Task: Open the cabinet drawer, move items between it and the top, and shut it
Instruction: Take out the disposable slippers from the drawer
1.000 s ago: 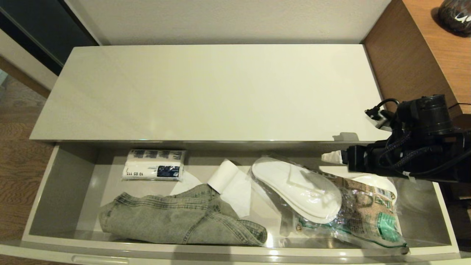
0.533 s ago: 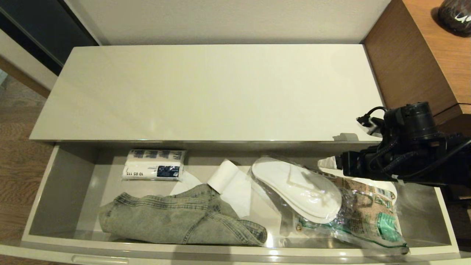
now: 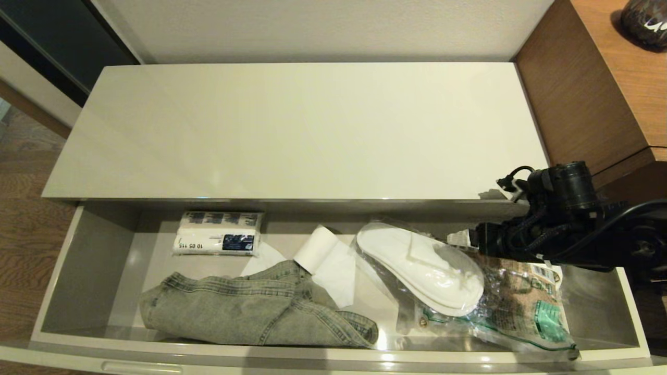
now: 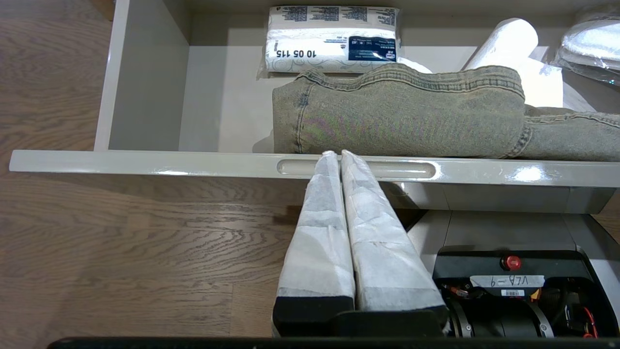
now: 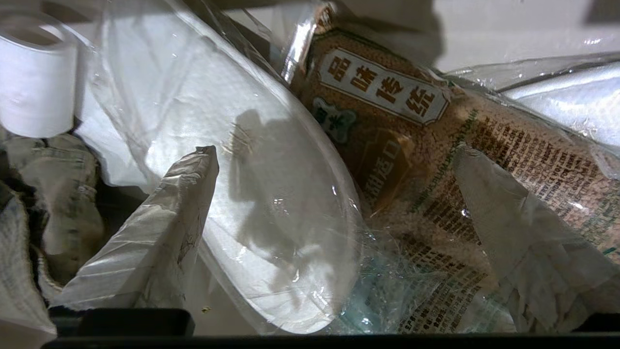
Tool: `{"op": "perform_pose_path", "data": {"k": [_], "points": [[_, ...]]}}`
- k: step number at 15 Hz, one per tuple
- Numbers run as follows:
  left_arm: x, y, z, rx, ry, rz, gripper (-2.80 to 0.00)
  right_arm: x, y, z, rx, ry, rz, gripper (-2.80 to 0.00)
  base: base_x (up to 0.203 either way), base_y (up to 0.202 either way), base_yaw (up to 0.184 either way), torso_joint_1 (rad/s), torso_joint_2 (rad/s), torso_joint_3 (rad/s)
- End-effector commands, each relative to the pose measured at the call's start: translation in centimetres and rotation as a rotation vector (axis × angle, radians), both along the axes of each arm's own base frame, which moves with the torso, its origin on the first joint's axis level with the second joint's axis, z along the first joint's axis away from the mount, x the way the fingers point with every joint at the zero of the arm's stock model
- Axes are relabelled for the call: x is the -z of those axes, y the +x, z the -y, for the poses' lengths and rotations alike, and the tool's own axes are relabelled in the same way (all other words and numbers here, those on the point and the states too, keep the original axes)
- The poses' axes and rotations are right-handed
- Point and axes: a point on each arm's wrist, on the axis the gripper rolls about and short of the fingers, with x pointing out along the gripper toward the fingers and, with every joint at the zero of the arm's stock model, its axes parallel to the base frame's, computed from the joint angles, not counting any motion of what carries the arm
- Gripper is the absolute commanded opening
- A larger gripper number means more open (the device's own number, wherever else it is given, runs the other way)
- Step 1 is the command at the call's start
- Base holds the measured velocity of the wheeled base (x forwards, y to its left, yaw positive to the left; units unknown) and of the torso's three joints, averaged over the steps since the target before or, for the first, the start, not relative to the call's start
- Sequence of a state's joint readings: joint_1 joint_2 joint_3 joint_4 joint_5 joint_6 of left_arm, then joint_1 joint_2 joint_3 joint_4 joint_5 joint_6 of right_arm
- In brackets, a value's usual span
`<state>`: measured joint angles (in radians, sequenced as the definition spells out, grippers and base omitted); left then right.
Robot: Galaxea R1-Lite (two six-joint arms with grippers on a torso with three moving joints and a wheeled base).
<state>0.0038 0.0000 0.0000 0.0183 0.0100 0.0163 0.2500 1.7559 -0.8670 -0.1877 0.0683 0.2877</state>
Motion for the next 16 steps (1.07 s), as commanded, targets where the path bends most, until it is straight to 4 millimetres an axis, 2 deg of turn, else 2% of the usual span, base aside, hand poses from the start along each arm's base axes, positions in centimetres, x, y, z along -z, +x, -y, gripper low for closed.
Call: {"op": "perform_pose_path", "data": {"k": [1,4,7,11,16], "points": [[0.0,0.0,0.0,-0.002,-0.001,-0.002,-2.80,1.0,0.3,-0.1,0.003,-0.011,-0.030,0.00,0.000,0.000,0.000,0.000,0.00,0.000],[0.0,0.0,0.0,0.000,0.001,-0.002,-2.80,2.2,-0.1,-0.2,0.009,-0.035,-0.029,0.00,0.000,0.000,0.000,0.000,0.00,0.000],[0.0,0.0,0.0,0.000,0.004,-0.002,-2.80,4.4,0.4,-1.3,0.076,-0.122,0.061,0.00,0.000,0.000,0.000,0.000,0.00,0.000],[0.0,0.0,0.0,0.003,0.005,-0.003,-2.80,6.4,-0.3,-3.2,0.018,-0.172,0.057,0.00,0.000,0.000,0.000,0.000,0.00,0.000],[0.0,0.0,0.0,0.002,0.005,-0.003,-2.80,7.7,0.2,-3.9,0.071,-0.224,0.086,0.00,0.000,0.000,0.000,0.000,0.00,0.000]]}}
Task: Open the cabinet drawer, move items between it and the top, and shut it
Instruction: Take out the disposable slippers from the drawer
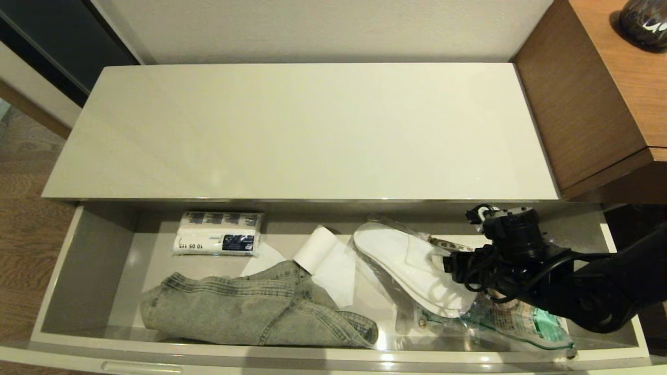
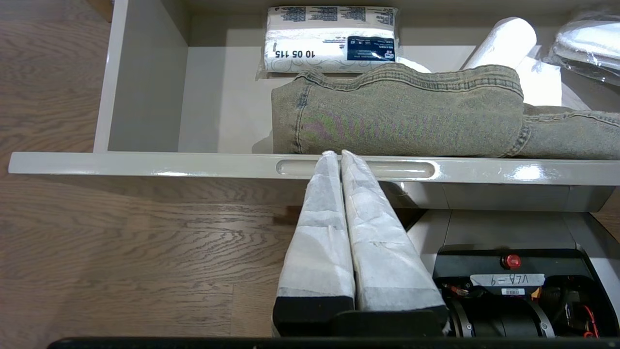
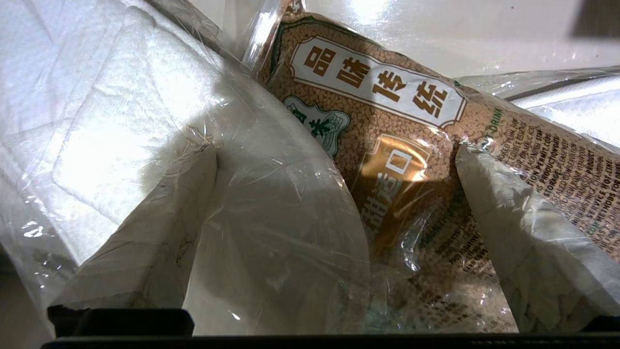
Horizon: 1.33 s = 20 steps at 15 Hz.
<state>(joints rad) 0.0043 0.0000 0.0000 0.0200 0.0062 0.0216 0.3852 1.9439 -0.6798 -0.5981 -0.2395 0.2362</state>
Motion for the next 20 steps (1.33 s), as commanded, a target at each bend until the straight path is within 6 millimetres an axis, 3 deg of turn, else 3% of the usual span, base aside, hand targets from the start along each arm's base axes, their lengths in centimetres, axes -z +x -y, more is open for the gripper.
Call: {"op": "perform_pose_path", "data": {"k": [1,4,11,12,17,20], "points": [[0.0,0.0,0.0,-0.003,-0.002,-0.001,-2.80,1.6,0.5,-0.3,0.017,-0.020,-0.008,0.00,0.000,0.000,0.000,0.000,0.00,0.000],[0.0,0.0,0.0,-0.003,-0.002,-0.001,-2.80,2.9,1.1,-0.5,0.040,-0.036,0.017,0.00,0.000,0.000,0.000,0.000,0.00,0.000],[0.0,0.0,0.0,-0.003,0.000,-0.001,-2.80,1.7,0.9,-0.4,0.040,-0.027,0.038,0.00,0.000,0.000,0.000,0.000,0.00,0.000],[0.0,0.0,0.0,-0.003,0.000,-0.001,-2.80,1.3,0.8,-0.3,0.039,-0.024,0.042,-2.80,0.000,0.000,0.000,0.000,0.00,0.000],[0.0,0.0,0.0,-0.002,0.000,-0.001,-2.80,-3.5,-1.2,0.3,-0.013,0.049,0.077,-2.80,0.000,0.000,0.000,0.000,0.00,0.000],[0.0,0.0,0.0,-0.003,0.000,-0.001,-2.80,-4.2,-1.7,0.6,-0.032,0.065,0.063,-2.80,0.000,0.000,0.000,0.000,0.00,0.000]]}}
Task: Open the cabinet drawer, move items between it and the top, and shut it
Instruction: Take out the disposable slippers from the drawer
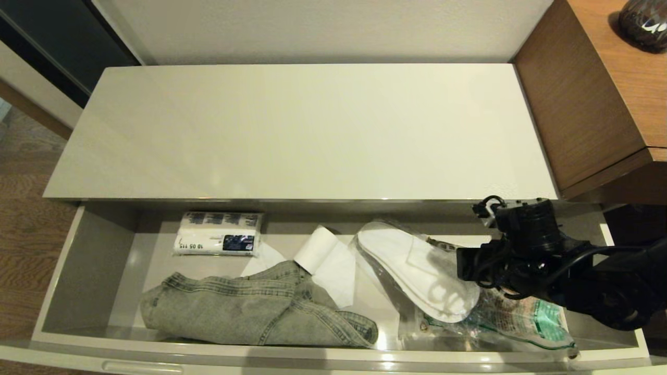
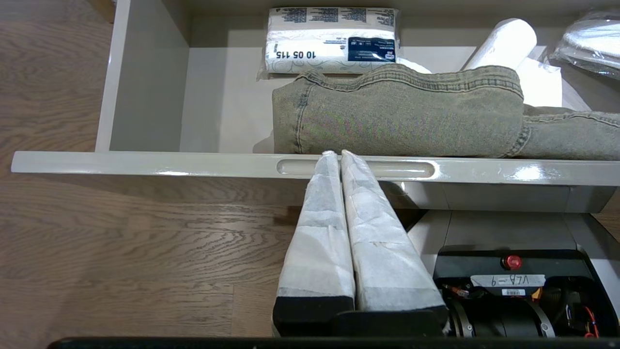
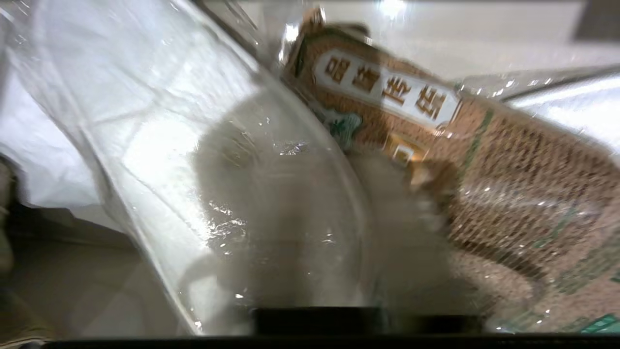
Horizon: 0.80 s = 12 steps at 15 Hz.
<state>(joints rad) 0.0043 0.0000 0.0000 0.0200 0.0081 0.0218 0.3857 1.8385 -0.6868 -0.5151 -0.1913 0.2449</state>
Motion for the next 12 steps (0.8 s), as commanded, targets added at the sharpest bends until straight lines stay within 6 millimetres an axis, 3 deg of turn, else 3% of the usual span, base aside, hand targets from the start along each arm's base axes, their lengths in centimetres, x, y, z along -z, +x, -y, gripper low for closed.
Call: {"op": "perform_pose_path", "data": {"k": [1,9,12], "points": [[0.0,0.0,0.0,0.000,0.000,-0.001,-2.80,-1.6,-0.5,0.2,0.002,0.021,0.048,-2.80,0.000,0.000,0.000,0.000,0.00,0.000],[0.0,0.0,0.0,0.000,0.000,-0.001,-2.80,-2.4,-0.9,0.7,0.002,0.035,0.061,-2.80,0.000,0.000,0.000,0.000,0.00,0.000],[0.0,0.0,0.0,0.000,0.000,-0.001,-2.80,-3.6,-1.2,1.1,0.001,0.064,0.057,-2.80,0.000,0.000,0.000,0.000,0.00,0.000]]}}
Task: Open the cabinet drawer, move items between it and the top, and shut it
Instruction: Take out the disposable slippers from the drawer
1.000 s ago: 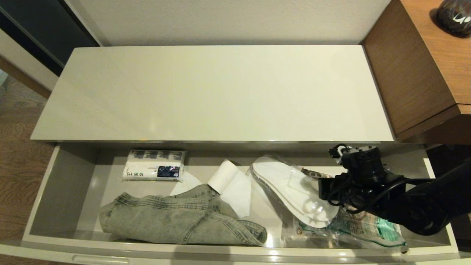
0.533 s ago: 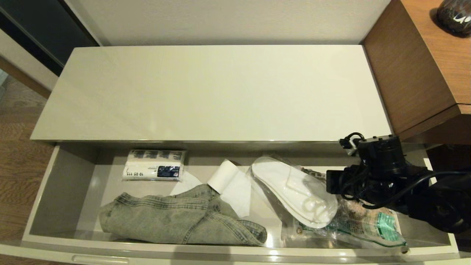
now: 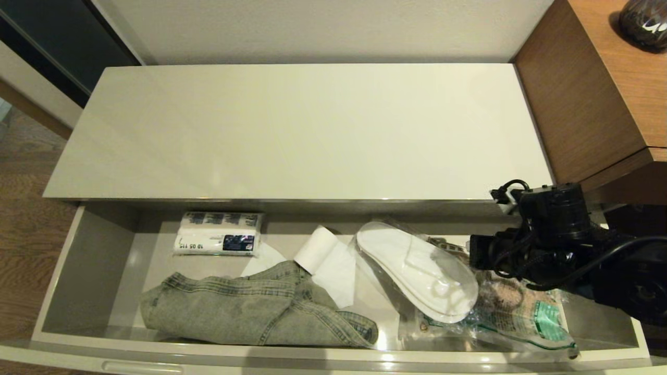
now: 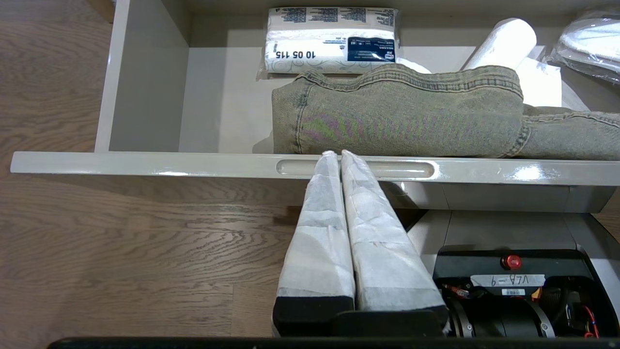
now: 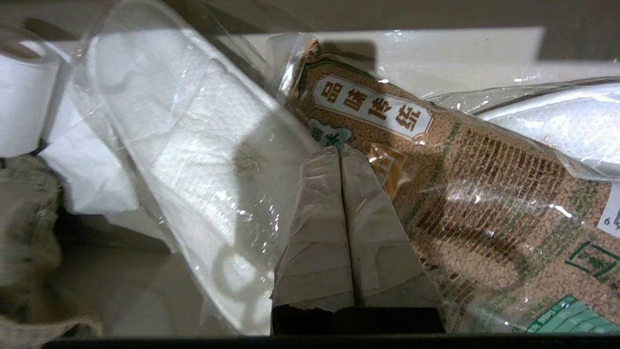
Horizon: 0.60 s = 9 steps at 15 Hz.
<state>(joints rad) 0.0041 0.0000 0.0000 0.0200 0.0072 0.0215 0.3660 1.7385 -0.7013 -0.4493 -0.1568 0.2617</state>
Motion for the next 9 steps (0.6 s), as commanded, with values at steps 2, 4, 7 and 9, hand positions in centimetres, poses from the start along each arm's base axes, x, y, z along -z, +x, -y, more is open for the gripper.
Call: {"op": "perform_pose_path", "data": {"k": [2,4,7,9], "points": [[0.0,0.0,0.0,-0.001,0.000,-0.001,-2.80,-1.5,-0.6,0.5,-0.017,0.039,0.002,-2.80,0.000,0.000,0.000,0.000,0.00,0.000],[0.0,0.0,0.0,-0.001,0.000,-0.001,-2.80,-1.5,-0.3,0.8,0.000,0.050,-0.006,-2.80,0.000,0.000,0.000,0.000,0.00,0.000],[0.0,0.0,0.0,-0.001,0.000,-0.001,-2.80,-0.9,0.0,0.7,0.002,0.045,-0.025,-2.80,0.000,0.000,0.000,0.000,0.00,0.000],[0.0,0.0,0.0,-0.001,0.000,-0.001,-2.80,0.1,0.2,0.6,0.004,0.035,-0.051,0.00,0.000,0.000,0.000,0.000,0.00,0.000]]}}
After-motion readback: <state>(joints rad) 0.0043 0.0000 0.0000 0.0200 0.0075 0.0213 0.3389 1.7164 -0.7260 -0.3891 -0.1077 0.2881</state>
